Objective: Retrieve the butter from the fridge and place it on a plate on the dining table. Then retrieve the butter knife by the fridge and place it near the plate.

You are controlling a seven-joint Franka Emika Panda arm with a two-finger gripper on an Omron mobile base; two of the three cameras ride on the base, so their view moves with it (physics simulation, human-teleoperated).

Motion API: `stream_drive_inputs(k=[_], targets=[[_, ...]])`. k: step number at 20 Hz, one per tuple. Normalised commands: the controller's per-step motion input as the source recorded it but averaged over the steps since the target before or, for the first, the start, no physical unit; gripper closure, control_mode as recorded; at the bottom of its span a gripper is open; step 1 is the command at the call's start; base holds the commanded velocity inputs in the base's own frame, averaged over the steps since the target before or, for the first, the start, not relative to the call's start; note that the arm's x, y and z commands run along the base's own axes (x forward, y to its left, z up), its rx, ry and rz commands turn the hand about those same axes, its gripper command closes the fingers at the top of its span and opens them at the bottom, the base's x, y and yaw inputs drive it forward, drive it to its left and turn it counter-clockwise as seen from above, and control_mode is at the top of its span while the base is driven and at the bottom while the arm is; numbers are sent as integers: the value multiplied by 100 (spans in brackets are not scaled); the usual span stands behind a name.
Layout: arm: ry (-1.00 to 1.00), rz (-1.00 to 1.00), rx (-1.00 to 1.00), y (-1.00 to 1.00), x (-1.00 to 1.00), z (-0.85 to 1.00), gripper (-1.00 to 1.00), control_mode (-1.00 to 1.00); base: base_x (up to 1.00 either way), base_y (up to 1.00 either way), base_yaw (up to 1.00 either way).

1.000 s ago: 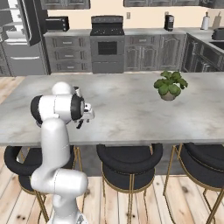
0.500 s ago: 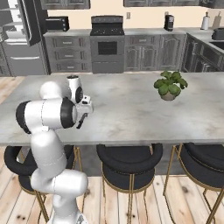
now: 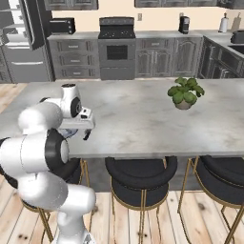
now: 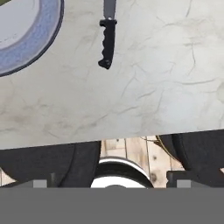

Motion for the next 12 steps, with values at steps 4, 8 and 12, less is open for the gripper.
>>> stream_drive_inputs(k=[4,8,12], targets=[[0,2,5,-17,-94,26,-100,-100,0,0,0],[-2,4,1,-11,-54,37,-100,-100,0,0,0],[0,0,0,-17,-30,11,-100,-100,0,0,0]])
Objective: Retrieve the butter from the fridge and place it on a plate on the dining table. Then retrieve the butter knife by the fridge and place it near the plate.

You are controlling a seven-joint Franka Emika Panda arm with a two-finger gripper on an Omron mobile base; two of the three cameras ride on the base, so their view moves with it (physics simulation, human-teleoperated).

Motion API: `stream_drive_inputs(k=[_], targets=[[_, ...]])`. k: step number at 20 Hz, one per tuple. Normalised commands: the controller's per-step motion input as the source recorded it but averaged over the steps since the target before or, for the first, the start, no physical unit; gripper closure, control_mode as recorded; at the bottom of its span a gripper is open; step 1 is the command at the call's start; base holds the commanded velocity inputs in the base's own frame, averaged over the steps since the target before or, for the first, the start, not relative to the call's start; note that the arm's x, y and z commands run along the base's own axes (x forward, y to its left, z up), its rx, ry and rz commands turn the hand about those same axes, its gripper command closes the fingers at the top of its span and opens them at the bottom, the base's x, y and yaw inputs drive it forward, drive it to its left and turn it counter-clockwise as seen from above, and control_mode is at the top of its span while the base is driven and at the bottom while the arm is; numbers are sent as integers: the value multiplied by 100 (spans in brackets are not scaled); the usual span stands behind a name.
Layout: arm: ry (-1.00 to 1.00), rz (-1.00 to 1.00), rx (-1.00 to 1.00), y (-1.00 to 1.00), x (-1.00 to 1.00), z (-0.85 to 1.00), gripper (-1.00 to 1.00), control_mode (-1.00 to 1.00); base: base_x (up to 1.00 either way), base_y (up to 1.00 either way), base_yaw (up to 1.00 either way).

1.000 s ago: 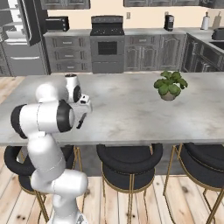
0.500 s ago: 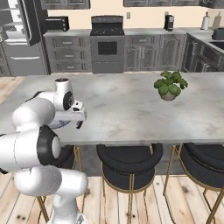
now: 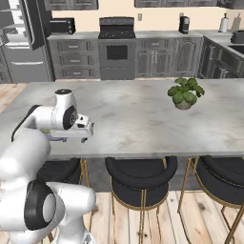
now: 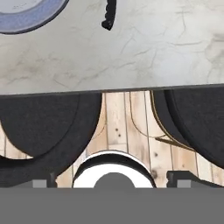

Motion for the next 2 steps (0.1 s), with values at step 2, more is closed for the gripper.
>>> stream_drive_inputs(k=[2], targets=[[0,0,0,-10,-5,0,-100,-100,0,0,0]])
